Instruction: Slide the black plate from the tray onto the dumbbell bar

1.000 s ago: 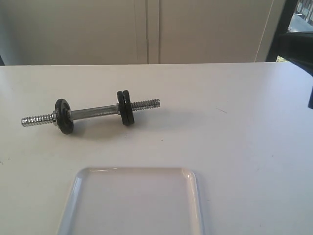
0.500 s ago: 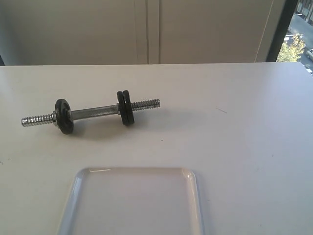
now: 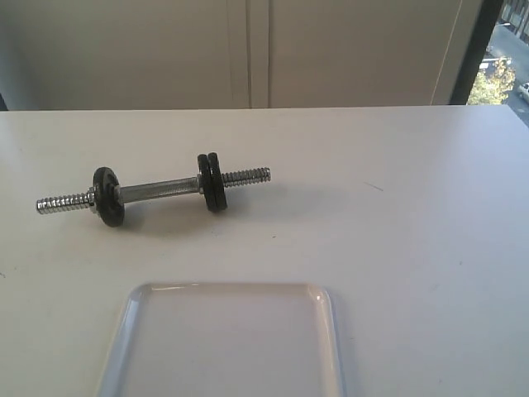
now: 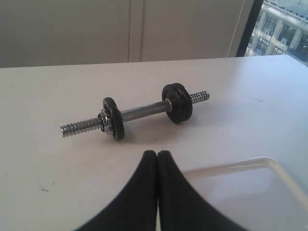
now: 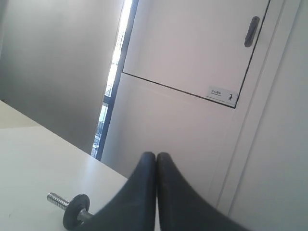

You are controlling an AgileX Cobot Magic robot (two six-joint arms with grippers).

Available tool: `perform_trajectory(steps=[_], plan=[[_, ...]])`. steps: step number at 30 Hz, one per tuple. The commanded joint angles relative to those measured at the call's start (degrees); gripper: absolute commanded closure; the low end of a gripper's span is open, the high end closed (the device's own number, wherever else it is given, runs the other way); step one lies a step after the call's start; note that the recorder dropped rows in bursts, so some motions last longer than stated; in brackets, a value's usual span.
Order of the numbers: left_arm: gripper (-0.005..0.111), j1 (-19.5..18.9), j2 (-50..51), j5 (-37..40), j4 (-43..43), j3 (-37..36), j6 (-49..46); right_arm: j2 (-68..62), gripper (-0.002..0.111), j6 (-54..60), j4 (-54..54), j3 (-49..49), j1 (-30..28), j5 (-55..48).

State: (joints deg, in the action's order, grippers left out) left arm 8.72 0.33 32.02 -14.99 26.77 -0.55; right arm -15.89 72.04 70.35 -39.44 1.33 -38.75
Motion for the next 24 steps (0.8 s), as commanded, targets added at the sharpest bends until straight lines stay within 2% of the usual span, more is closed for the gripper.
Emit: perform_trajectory(steps=[1, 12, 15, 18, 24], plan=[[0.107, -0.14, -0.33, -0.64, -0.58, -0.30, 0.55, 0.29, 0.108, -0.19, 0.31, 0.25, 0.23, 0.01], [0.107, -0.14, -0.33, -0.64, -0.58, -0.30, 0.55, 0.39, 0.108, -0.19, 0.31, 0.25, 0.23, 0.01], [0.107, -0.14, -0.33, -0.64, -0.58, -0.30, 0.55, 0.89, 0.108, -2.12, -2.92, 0.25, 0.23, -0.15], [0.107, -0.14, -0.33, -0.53, -0.58, -0.30, 0.55, 1.46, 0.108, -16.83, -15.27, 0.69, 0.23, 0.46], [0.107, -0.14, -0.33, -0.53, -0.58, -0.30, 0.55, 2.39, 0.108, -61.87, -54.28, 9.33, 0.23, 10.22]])
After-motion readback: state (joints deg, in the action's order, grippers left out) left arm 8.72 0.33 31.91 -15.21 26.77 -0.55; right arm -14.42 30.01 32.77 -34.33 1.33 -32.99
